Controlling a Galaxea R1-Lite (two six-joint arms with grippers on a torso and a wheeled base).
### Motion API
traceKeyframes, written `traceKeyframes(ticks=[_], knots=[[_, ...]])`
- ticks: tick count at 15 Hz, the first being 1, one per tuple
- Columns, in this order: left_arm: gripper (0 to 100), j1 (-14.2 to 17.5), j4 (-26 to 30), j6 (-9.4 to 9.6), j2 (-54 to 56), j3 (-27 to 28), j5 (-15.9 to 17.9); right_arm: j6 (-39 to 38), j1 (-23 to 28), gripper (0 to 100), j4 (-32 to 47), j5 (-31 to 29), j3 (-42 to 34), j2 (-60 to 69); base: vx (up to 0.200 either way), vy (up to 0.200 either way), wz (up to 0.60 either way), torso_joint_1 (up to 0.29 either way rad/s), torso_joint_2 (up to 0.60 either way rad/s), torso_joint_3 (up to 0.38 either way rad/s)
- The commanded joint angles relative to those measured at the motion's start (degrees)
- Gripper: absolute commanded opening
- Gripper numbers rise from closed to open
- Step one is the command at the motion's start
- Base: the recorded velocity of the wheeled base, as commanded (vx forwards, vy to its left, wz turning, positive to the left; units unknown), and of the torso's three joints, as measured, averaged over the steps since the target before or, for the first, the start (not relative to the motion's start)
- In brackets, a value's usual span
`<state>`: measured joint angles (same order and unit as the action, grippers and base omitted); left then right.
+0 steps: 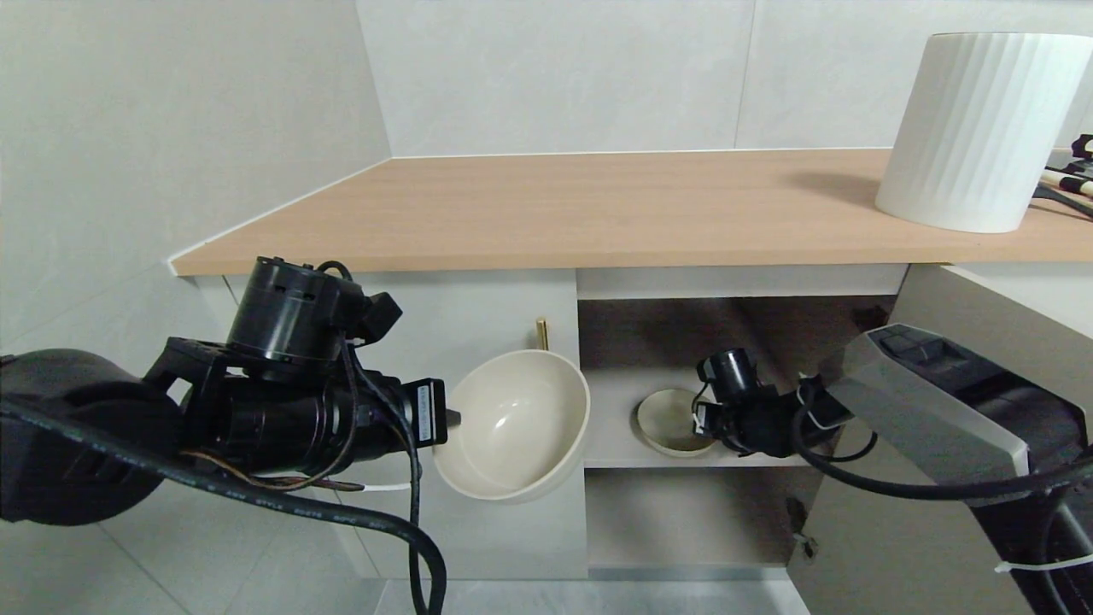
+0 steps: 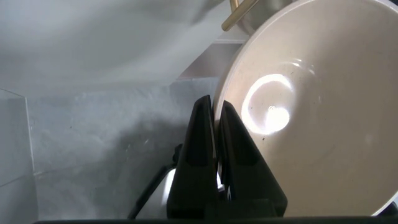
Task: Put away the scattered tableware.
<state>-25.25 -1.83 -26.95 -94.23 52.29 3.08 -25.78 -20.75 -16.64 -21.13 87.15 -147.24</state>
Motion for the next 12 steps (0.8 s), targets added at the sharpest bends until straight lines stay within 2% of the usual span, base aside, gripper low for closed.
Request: traceKeyframes(ticks=[1,9,10,12], knots=[[0,0.0,0.0,-0.03,-0.1,0.0,0.0,0.0,0.4,0,-0.1,-0.1,0.8,-1.0,0.000,0.000,0.00,0.000,0.00,0.000],[0,-0.2,0.0,-0.03,-0.5,0.0,0.0,-0.1,0.7,0,-0.1,-0.6,1.4,-1.0,0.000,0.000,0.00,0.000,0.00,0.000],[0,-0.2,0.0,-0.03,-0.7,0.0,0.0,-0.1,0.7,100,-0.1,-0.8,1.5,-1.0,0.000,0.000,0.00,0.000,0.00,0.000],[0,-0.3,0.0,0.06,-2.2,0.2,0.0,-1.6,0.7,100,-0.1,-0.8,1.2,-0.3,0.000,0.000,0.00,0.000,0.00,0.000]])
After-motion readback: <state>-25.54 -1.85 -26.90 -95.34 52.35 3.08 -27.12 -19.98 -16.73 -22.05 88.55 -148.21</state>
